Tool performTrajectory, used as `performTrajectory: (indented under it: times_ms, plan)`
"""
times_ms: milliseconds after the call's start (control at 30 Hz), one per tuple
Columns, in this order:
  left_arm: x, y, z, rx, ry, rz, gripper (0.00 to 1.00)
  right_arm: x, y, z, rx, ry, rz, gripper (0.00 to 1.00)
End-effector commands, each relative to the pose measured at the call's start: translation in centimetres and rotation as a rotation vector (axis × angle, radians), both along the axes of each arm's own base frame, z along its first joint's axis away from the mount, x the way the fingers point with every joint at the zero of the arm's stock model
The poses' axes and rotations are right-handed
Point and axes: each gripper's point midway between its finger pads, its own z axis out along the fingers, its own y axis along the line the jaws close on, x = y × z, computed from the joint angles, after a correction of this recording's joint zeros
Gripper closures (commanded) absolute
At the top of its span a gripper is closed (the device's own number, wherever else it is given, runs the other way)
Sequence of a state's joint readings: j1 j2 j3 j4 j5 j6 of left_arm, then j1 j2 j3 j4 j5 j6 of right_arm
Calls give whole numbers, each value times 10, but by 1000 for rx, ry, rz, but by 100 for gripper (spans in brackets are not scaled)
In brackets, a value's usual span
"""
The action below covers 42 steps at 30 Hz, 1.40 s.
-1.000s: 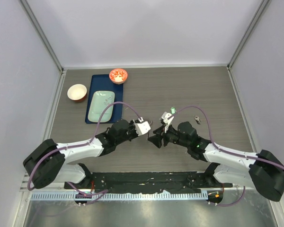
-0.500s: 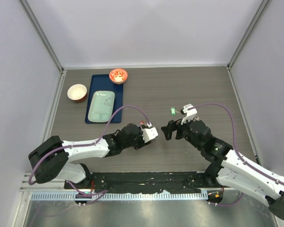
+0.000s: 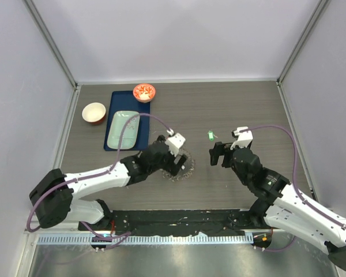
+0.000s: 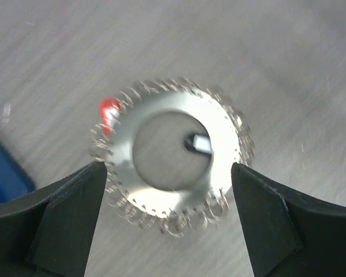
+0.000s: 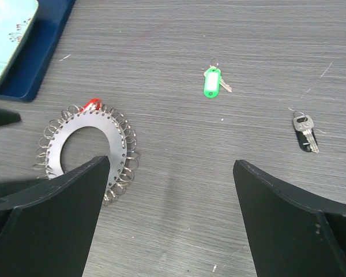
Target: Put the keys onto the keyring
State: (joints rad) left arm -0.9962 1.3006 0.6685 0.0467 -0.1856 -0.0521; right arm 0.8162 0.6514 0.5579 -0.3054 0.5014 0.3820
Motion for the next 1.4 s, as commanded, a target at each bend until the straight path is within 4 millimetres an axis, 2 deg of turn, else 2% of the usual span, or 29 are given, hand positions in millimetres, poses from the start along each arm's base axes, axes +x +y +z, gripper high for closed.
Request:
performTrajectory:
  times_ms: [0, 67, 100, 133, 167, 200, 267, 300, 333, 367, 400, 500, 533, 600, 633, 667, 733, 800, 867, 900, 1000, 1167, 1233, 1367]
  plan:
    - [50, 28, 35, -149, 101, 311, 5, 11, -4, 20, -5, -24, -65, 4]
    - [62, 37, 45, -233, 165, 407, 0, 13, -3, 22, -20, -22, -66, 3]
    - [74, 56, 46, -259, 184, 479, 0, 15, -1, 20, -36, -11, -66, 2]
    - [76, 61, 47, -290, 212, 495, 0, 17, -1, 22, -40, -12, -68, 0]
    - [78, 69, 57, -355, 228, 535, 0, 19, -2, 27, -39, -21, -80, 0]
    - [88, 89, 61, -389, 228, 606, 0, 21, -2, 27, -50, -15, -90, 0]
    - [90, 112, 67, -451, 237, 702, 0, 27, -8, 36, -44, -29, -126, 0]
    - [90, 132, 81, -511, 221, 768, 0, 30, -10, 39, -46, -31, -136, 0]
    - [87, 141, 84, -526, 213, 792, 0, 32, -12, 41, -43, -31, -147, 0]
    - [83, 152, 86, -524, 207, 825, 0, 36, -19, 46, -36, -36, -177, 0]
    - [79, 165, 104, -562, 159, 846, 0, 38, -22, 48, -32, -34, -187, 0]
    - [63, 193, 119, -545, 100, 924, 0, 41, -32, 58, 8, -31, -203, 0]
    - [55, 201, 139, -577, 52, 923, 0, 41, -36, 63, 22, -39, -212, 0]
    - [42, 217, 148, -565, 7, 960, 0, 36, -51, 78, 52, -71, -252, 0]
    - [31, 226, 165, -596, -57, 952, 0, 33, -58, 83, 58, -87, -274, 0]
    - [24, 233, 171, -603, -88, 962, 0, 27, -67, 97, 82, -126, -297, 0]
    - [5, 254, 189, -658, -200, 992, 0, 18, -87, 105, 63, -156, -363, 0]
    - [-8, 270, 194, -686, -271, 1025, 0, 3, -106, 122, 82, -211, -403, 0]
    - [-26, 283, 205, -749, -347, 1028, 0, -8, -123, 131, 72, -255, -442, 0]
    - [-29, 285, 200, -745, -356, 1028, 0, -17, -131, 137, 89, -286, -454, 0]
    - [-41, 295, 193, -750, -396, 1035, 0, -30, -145, 140, 93, -333, -468, 0]
    - [-56, 291, 186, -739, -398, 964, 0, -43, -160, 131, 66, -370, -488, 0]
    - [-65, 294, 194, -790, -436, 951, 0, -47, -166, 129, 78, -394, -511, 0]
    - [-64, 300, 193, -784, -434, 990, 0, -52, -174, 124, 123, -435, -542, 0]
